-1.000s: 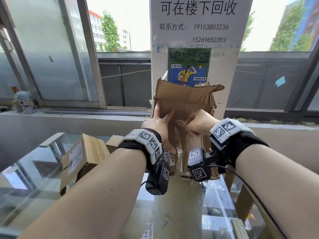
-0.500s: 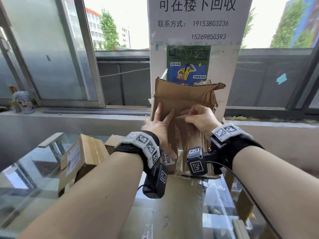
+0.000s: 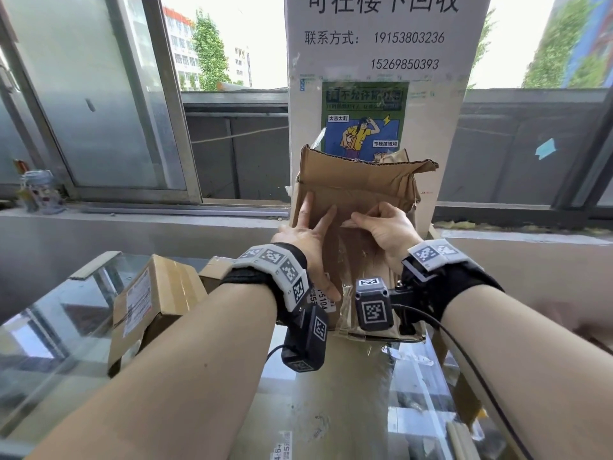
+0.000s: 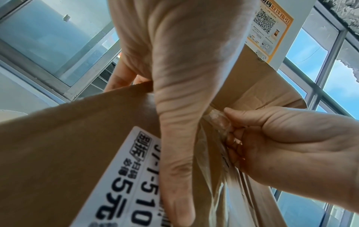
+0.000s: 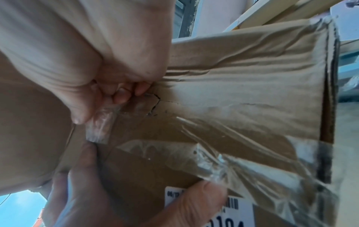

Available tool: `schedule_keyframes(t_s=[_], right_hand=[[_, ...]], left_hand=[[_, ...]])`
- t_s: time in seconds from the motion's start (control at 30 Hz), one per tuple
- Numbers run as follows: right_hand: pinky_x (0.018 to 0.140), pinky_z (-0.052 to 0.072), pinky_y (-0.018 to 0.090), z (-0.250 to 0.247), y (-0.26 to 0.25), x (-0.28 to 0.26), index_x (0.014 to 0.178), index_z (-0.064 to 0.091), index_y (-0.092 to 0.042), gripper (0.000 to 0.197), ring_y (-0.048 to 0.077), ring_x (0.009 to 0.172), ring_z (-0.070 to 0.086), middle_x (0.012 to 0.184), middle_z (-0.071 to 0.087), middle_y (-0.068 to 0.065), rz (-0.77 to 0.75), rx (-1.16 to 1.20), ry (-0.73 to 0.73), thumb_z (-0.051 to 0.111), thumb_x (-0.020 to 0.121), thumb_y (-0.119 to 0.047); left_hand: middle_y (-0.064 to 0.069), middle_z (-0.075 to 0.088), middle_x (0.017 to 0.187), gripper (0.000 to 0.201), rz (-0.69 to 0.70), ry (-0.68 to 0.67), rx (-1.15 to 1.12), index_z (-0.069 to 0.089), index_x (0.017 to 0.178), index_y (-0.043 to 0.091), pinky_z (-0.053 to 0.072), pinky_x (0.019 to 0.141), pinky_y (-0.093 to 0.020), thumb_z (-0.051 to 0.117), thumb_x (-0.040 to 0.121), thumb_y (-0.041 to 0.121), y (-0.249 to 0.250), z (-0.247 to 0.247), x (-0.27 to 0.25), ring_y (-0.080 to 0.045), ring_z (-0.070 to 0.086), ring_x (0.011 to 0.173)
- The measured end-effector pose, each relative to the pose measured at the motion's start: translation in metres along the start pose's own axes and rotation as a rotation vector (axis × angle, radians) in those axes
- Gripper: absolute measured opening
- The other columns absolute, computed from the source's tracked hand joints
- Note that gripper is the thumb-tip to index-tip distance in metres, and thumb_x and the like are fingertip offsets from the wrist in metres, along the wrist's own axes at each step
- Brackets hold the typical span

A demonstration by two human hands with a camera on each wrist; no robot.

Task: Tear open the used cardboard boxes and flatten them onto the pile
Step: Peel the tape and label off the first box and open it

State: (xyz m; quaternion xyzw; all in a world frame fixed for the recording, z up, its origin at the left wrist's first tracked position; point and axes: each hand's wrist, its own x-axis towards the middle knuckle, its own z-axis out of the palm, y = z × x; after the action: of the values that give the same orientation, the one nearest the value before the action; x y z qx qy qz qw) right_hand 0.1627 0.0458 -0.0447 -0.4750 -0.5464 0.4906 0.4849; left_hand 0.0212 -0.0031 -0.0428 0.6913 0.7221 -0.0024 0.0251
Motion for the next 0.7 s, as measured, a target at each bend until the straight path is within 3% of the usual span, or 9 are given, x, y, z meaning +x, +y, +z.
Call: schedule_keyframes(t_s=[0.07, 0.2, 0.3, 0.37, 0.43, 0.5, 0.6, 0.7], right_hand=[[0.093, 0.051, 0.049, -0.0006, 0.0006, -0.0019, 0.074, 0.047, -0.017, 0.025, 0.026, 0.091, 0.070, 0.076, 0.075, 0.008, 0.005, 0.013, 0.002, 0.071, 0.082, -0.016], [0.089, 0.054, 0.042, -0.0028, -0.0024, -0.0068, 0.085, 0.049, -0.011, 0.019, 0.018, 0.073, 0.069, 0.067, 0.072, 0.006, 0.023, 0.073, -0.012, 0.068, 0.085, -0.010], [0.090, 0.053, 0.042, -0.0050, -0.0037, -0.0086, 0.105, 0.049, 0.006, 0.030, 0.023, 0.081, 0.068, 0.073, 0.072, 0.011, 0.035, 0.107, -0.011, 0.067, 0.086, -0.009], [0.092, 0.052, 0.046, -0.0051, -0.0050, -0.0096, 0.117, 0.047, 0.007, 0.040, 0.030, 0.091, 0.069, 0.076, 0.072, 0.015, 0.061, 0.128, -0.016, 0.066, 0.084, -0.006], [0.092, 0.052, 0.043, -0.0068, -0.0062, -0.0093, 0.107, 0.052, 0.001, 0.028, 0.028, 0.088, 0.070, 0.068, 0.072, 0.014, 0.076, 0.129, -0.026, 0.065, 0.083, -0.004], [0.081, 0.052, 0.034, -0.0084, -0.0074, -0.0096, 0.092, 0.052, -0.008, 0.017, 0.018, 0.071, 0.067, 0.061, 0.071, 0.010, 0.079, 0.113, -0.036, 0.065, 0.082, -0.004], [0.067, 0.048, 0.028, -0.0082, -0.0064, -0.0083, 0.096, 0.048, -0.014, 0.027, 0.009, 0.057, 0.062, 0.063, 0.071, 0.010, 0.075, 0.082, -0.028, 0.067, 0.079, -0.007], [0.064, 0.048, 0.030, -0.0085, -0.0060, -0.0071, 0.081, 0.051, -0.019, 0.025, 0.014, 0.056, 0.060, 0.067, 0.069, 0.007, 0.043, 0.004, 0.024, 0.070, 0.070, -0.006]], left_hand=[[0.002, -0.041, 0.148, 0.144, 0.001, 0.002, 0.001, -0.019, 0.144, 0.049, 0.043, 0.102, -0.046, 0.088, 0.047, 0.055, 0.0006, 0.0002, 0.0003, -0.043, 0.025, 0.136], [0.004, -0.043, 0.147, 0.147, 0.011, -0.007, -0.006, -0.020, 0.142, 0.051, 0.042, 0.103, -0.049, 0.088, 0.043, 0.056, 0.0001, 0.0011, 0.0012, -0.044, 0.021, 0.138], [0.004, -0.044, 0.146, 0.149, 0.014, -0.012, -0.003, -0.022, 0.141, 0.051, 0.042, 0.103, -0.049, 0.088, 0.041, 0.058, -0.0006, 0.0016, 0.0014, -0.043, 0.021, 0.138], [0.005, -0.044, 0.146, 0.149, 0.018, -0.003, -0.005, -0.021, 0.141, 0.051, 0.043, 0.102, -0.047, 0.088, 0.040, 0.058, -0.0008, 0.0023, 0.0004, -0.042, 0.019, 0.139], [0.006, -0.044, 0.146, 0.149, 0.022, 0.011, -0.014, -0.021, 0.141, 0.052, 0.042, 0.103, -0.047, 0.089, 0.040, 0.058, -0.0013, 0.0033, -0.0002, -0.040, 0.013, 0.142], [0.007, -0.045, 0.145, 0.149, 0.021, 0.013, -0.030, -0.020, 0.142, 0.052, 0.040, 0.105, -0.047, 0.089, 0.040, 0.057, -0.0015, 0.0038, -0.0008, -0.039, 0.011, 0.143], [0.008, -0.044, 0.146, 0.149, 0.020, 0.020, -0.045, -0.018, 0.142, 0.052, 0.040, 0.105, -0.048, 0.089, 0.039, 0.057, -0.0018, 0.0037, -0.0014, -0.038, 0.010, 0.144], [0.008, -0.042, 0.147, 0.148, 0.011, 0.037, -0.062, -0.015, 0.143, 0.052, 0.040, 0.105, -0.048, 0.090, 0.039, 0.056, -0.0022, 0.0050, -0.0025, -0.037, 0.010, 0.143]])
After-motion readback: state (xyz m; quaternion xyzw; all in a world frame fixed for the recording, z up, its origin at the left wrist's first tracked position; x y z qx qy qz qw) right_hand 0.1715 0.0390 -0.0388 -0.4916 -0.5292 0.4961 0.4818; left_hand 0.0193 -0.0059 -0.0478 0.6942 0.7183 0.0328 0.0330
